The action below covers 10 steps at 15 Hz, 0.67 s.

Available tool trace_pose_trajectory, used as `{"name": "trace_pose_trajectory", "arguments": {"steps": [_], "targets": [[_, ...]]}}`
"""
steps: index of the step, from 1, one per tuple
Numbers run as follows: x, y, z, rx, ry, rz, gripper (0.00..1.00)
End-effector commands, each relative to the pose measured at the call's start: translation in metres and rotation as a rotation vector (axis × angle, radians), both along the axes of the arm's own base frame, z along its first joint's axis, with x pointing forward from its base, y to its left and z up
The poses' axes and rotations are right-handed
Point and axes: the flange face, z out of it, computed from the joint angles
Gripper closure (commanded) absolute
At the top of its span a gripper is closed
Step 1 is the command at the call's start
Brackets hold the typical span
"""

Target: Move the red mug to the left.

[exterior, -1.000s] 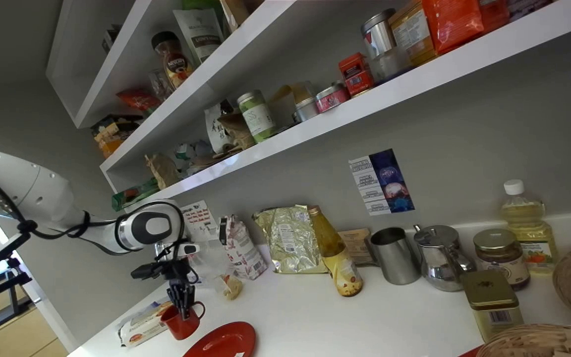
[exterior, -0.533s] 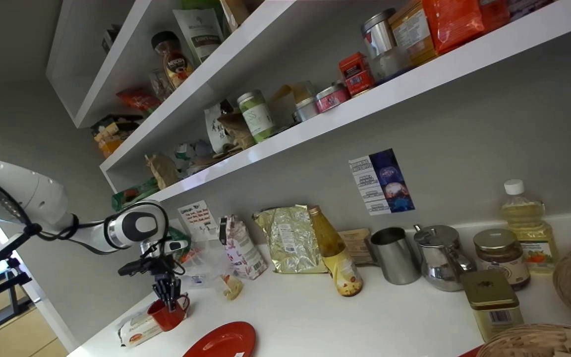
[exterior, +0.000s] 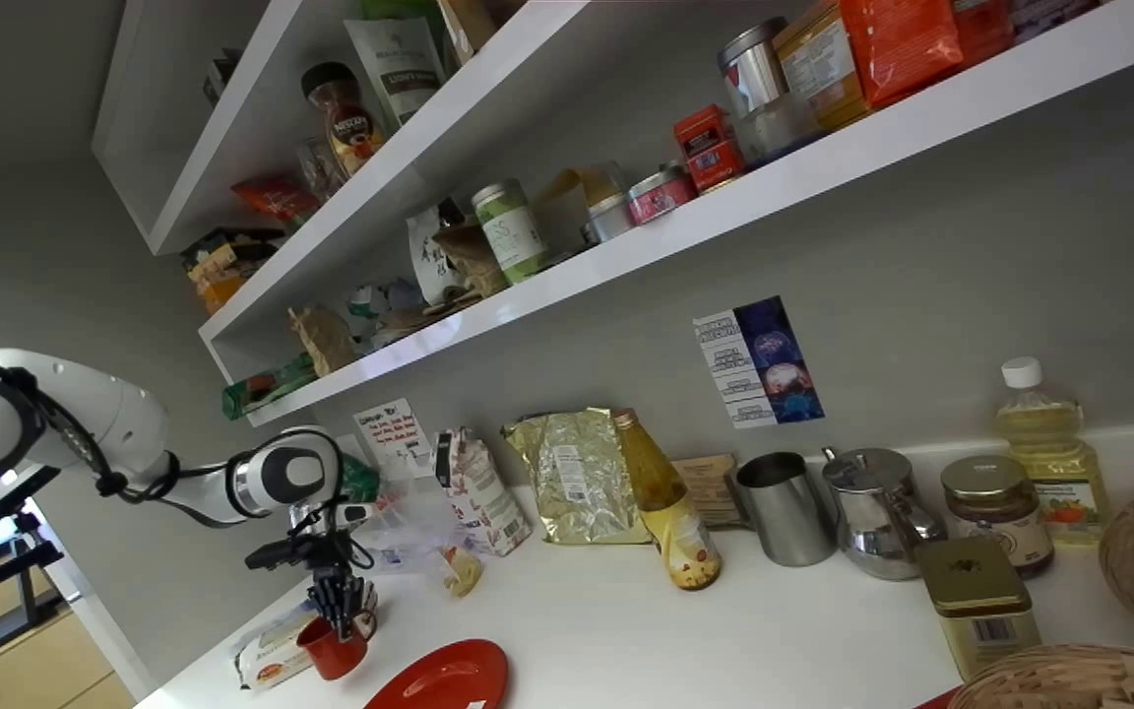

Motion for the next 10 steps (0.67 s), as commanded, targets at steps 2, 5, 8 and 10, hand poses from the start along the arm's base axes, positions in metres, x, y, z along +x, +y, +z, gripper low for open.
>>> {"name": "trace_pose_trajectory", "arguments": {"steps": [2,5,8,10], "targets": [[0.017,-0.004,-0.017,-0.035,0.024,-0.022,0.98],[0.023,-0.016,-0.025,-0.045,0.043,-0.038,0.98],[0.029,-0.025,-0.029,-0.045,0.059,-0.049,0.98],[0.032,-0.028,-0.029,-0.045,0.064,-0.053,0.98]]}}
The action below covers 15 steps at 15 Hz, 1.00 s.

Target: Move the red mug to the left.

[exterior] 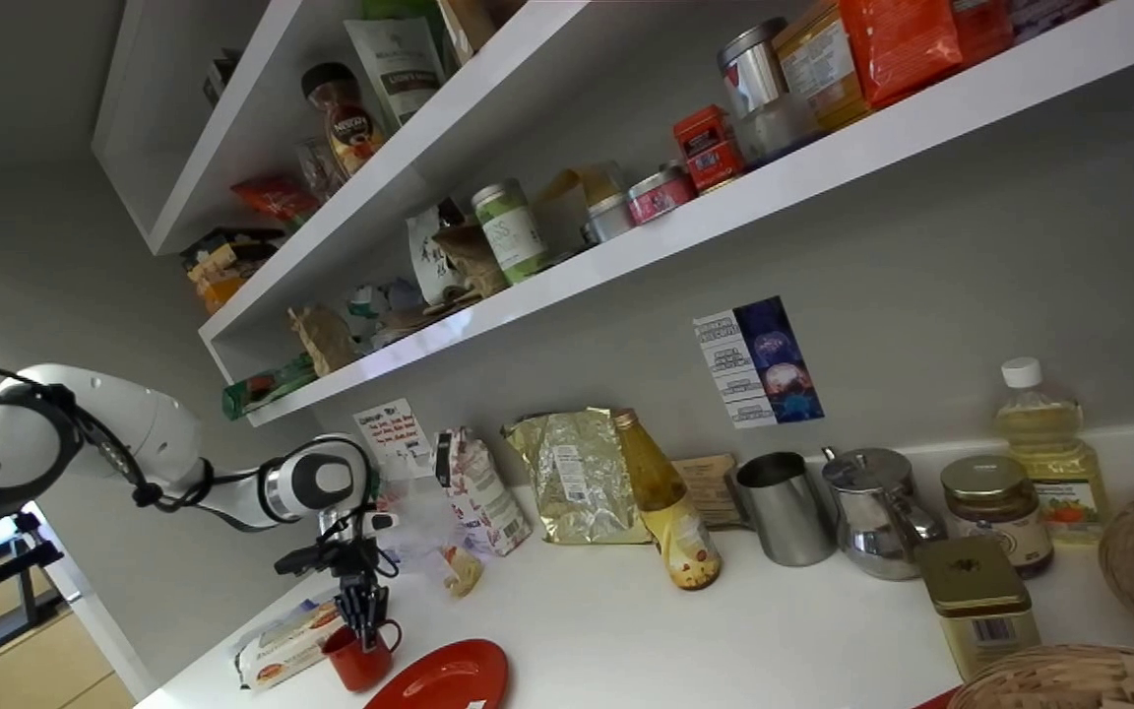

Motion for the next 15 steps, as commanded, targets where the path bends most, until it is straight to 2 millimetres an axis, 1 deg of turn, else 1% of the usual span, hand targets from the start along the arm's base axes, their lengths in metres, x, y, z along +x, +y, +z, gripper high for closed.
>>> {"name": "trace_pose_trajectory", "arguments": {"steps": [1,5,6,10,11,12,13,14,15], "targets": [[0.011,-0.003,0.002,-0.002,0.019,-0.009,0.98],[0.016,-0.007,0.001,-0.004,0.027,-0.013,0.96],[0.017,-0.008,0.0,-0.006,0.028,-0.014,0.97],[0.018,-0.012,-0.008,-0.012,0.044,-0.018,0.98],[0.019,-0.013,-0.01,-0.014,0.049,-0.019,0.96],[0.019,-0.014,-0.012,-0.016,0.057,-0.017,0.67],[0.019,-0.015,-0.013,-0.019,0.066,-0.014,0.66],[0.018,-0.016,-0.013,-0.023,0.076,-0.01,0.6],[0.013,-0.014,-0.013,-0.021,0.052,-0.024,0.78]]}}
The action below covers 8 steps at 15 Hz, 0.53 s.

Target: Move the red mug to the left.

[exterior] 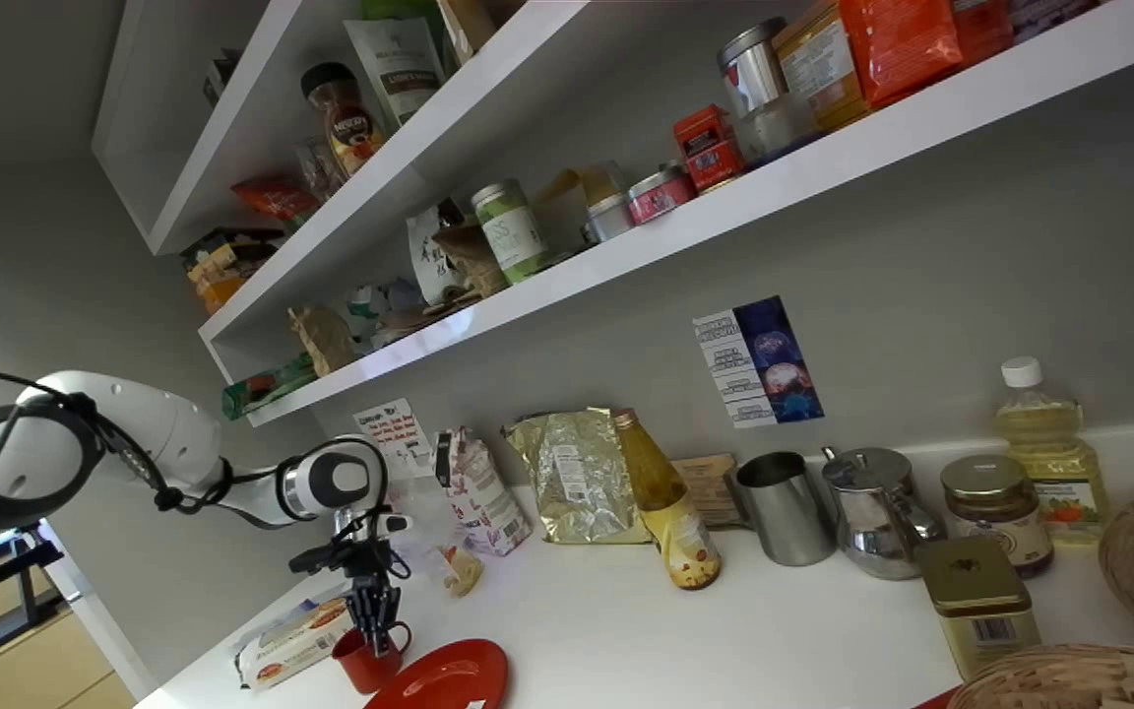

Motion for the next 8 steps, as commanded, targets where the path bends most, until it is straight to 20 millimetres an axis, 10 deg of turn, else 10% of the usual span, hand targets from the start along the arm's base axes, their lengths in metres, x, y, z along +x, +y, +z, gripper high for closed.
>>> {"name": "trace_pose_trajectory", "arguments": {"steps": [1,3,4,8], "targets": [[0.0007,0.0004,-0.0013,-0.003,0.008,0.001,0.69],[0.0012,0.0003,-0.0021,-0.003,0.011,0.002,0.59],[0.0013,0.0003,-0.0021,-0.003,0.011,0.002,0.34],[0.0003,0.0006,-0.0033,-0.004,0.013,0.003,0.41]]}}
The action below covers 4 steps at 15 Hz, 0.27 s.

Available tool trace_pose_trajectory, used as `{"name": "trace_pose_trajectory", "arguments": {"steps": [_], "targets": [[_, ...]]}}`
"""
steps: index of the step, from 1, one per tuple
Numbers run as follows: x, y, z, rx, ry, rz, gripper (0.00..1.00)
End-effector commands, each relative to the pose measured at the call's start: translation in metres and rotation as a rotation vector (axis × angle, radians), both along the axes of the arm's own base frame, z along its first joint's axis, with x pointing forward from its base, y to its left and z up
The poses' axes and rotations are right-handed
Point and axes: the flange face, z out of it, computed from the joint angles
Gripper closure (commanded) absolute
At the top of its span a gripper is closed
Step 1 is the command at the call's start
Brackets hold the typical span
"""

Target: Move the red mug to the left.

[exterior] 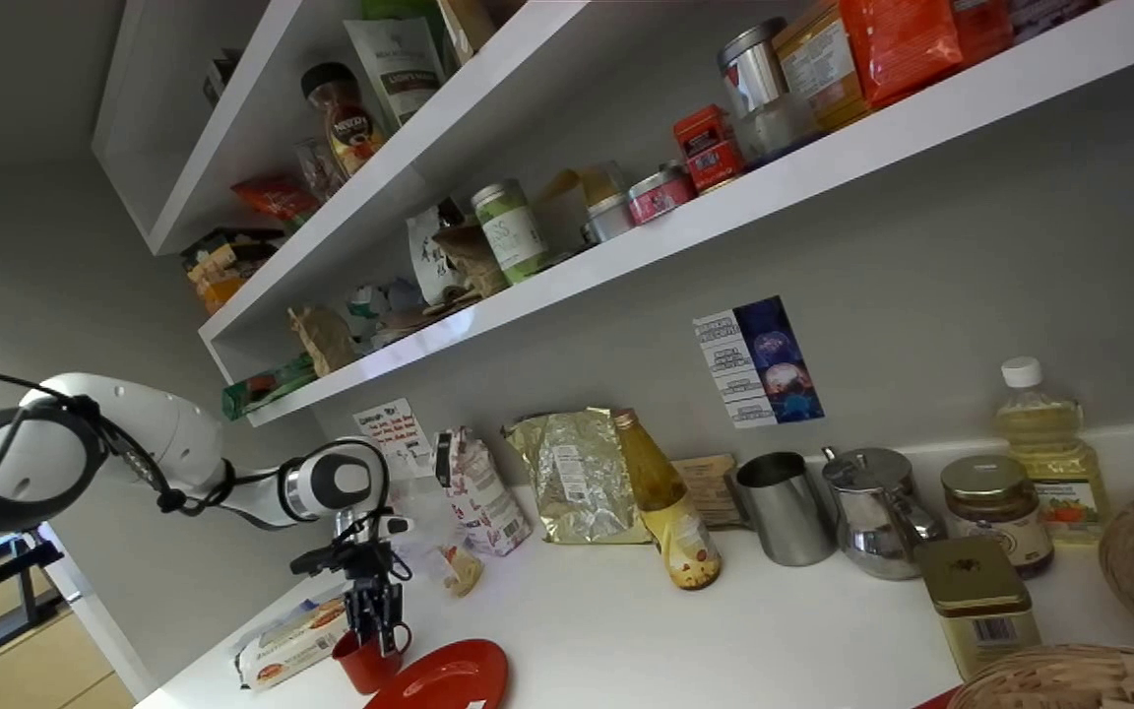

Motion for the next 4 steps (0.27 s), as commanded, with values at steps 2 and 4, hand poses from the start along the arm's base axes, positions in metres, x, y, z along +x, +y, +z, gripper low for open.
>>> {"name": "trace_pose_trajectory", "arguments": {"steps": [2,4], "targets": [[0.0006,0.0011,-0.0002,0.0,0.001,0.0,0.28],[0.0006,0.0011,-0.0002,0.0,0.001,0.0,0.28]]}}
